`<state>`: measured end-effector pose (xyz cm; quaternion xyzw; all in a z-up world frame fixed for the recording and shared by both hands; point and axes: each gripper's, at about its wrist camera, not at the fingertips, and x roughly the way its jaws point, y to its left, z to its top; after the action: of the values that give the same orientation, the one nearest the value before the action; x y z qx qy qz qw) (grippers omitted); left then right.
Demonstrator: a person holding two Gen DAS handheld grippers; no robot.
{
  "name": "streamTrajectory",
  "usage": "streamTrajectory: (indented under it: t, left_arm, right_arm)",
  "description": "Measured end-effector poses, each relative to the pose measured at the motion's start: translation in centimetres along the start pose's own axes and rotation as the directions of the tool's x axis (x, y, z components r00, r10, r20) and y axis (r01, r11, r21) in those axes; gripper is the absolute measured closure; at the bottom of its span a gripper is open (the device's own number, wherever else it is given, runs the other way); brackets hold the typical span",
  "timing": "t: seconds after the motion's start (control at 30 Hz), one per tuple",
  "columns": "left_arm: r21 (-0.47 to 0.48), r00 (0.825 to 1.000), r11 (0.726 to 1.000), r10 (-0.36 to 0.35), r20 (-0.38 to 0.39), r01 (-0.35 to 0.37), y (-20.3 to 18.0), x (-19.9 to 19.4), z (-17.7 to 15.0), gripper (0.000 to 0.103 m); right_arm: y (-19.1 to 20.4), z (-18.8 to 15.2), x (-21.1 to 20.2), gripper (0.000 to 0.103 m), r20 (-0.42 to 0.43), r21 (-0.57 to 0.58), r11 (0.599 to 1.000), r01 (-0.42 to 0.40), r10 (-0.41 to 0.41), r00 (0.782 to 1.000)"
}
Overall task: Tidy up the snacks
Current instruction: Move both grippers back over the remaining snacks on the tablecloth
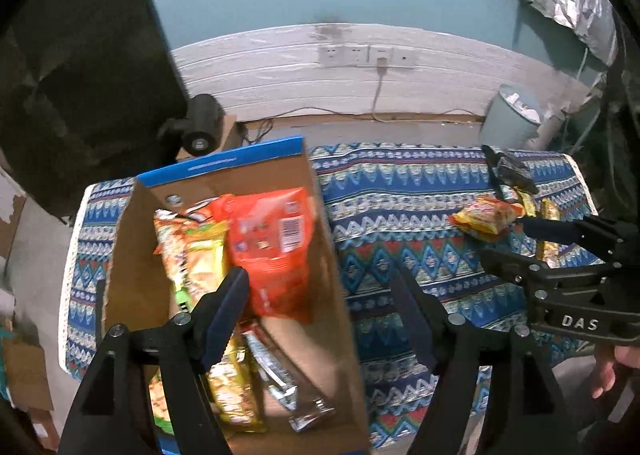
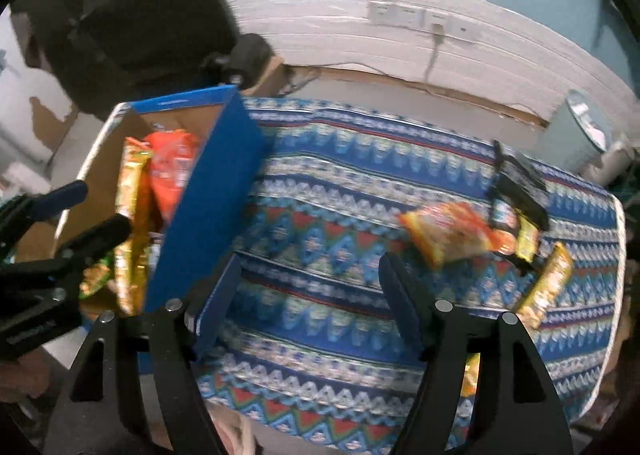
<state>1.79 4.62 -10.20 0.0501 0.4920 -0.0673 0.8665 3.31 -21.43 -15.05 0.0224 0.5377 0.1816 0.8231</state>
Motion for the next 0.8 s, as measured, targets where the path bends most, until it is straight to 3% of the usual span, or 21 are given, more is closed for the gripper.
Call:
streamTrajectory:
  t: [0.33,0.57,0.8]
  left_arm:
    - [0.136,0.999,0.99,-0.031,-0.011,0.032,-5.8,0.8,0.5,0.023]
    - [0.242,0.999,0.97,-0.022,-0.025,0.027,-9.4,2.7,-0.4,0.022]
    - [0.281,0.997,0.959,-0.013,-0.078,0.034,-11.5,5.2,-0.9,0.022]
  right_arm:
    - [-6.7,-1.9,0.1,0.031,-0.03,0.115,0.989,0.093,-0.09,0.995]
    - [-10.5,-4.0,1.6,0.031,-0.107,0.163,0.973,0.161,-0.145,0.984]
    - [-15.4,-6.8,3.2,0.031,-0.187,0.255,0.937,0.238,-0.194,0.963]
